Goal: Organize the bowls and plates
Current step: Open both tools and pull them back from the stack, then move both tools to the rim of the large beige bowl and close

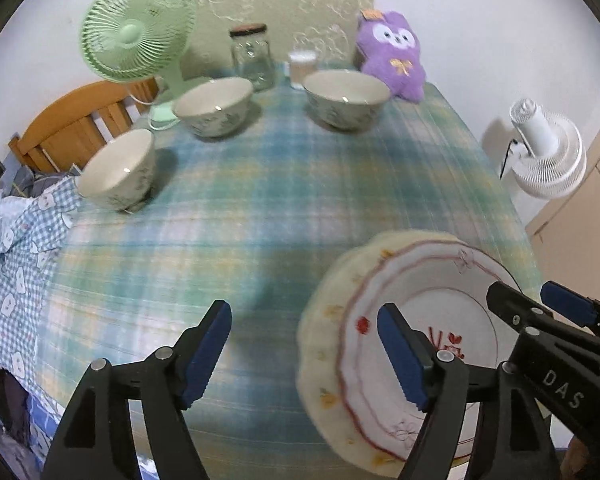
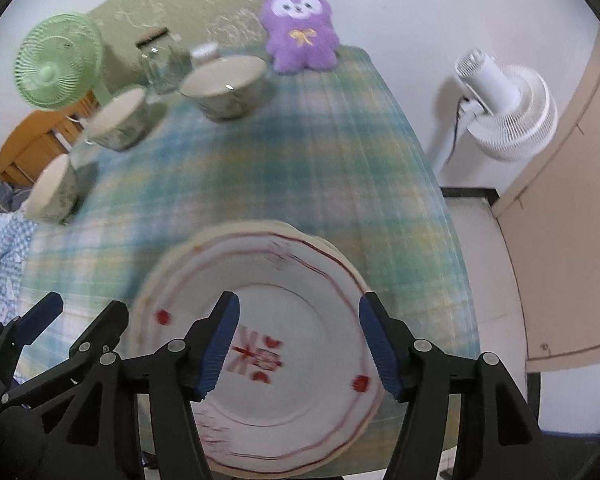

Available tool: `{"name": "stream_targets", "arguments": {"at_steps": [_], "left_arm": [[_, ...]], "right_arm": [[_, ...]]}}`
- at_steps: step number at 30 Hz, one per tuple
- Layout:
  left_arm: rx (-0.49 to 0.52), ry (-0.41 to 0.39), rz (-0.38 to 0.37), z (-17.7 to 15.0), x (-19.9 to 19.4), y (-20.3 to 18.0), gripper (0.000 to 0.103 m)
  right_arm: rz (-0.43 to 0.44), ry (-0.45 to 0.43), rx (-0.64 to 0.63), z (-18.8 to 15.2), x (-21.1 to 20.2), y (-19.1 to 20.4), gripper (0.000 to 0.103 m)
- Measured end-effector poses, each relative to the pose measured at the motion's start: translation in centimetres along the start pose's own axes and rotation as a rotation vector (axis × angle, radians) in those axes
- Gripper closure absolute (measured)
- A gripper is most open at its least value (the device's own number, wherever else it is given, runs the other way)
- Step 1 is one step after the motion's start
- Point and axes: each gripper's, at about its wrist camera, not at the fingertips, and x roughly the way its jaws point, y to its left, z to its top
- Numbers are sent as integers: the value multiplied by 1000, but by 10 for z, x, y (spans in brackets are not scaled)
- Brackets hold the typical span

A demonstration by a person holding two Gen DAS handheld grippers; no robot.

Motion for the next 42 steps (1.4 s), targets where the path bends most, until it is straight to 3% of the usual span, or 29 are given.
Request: {"name": "stream_targets", "arguments": {"at_steps": [13, 18, 32, 37, 42], "left_arm": [[3, -92, -26, 36, -26, 87, 26], [-13, -85, -59, 47, -21, 125, 28], [28, -90, -50, 74, 15, 214, 41], [35, -88, -31, 89, 30, 238, 59], [11, -88, -32, 102, 50, 260, 59]], "right_arm": [[-11, -82, -5, 22, -33, 89, 37], [-16, -109, 1, 28, -37, 130, 37], [15, -115, 14, 54, -4, 233, 37], [32, -130, 16, 68, 10, 262, 37], [37, -131, 16, 83, 31, 286, 39]]}}
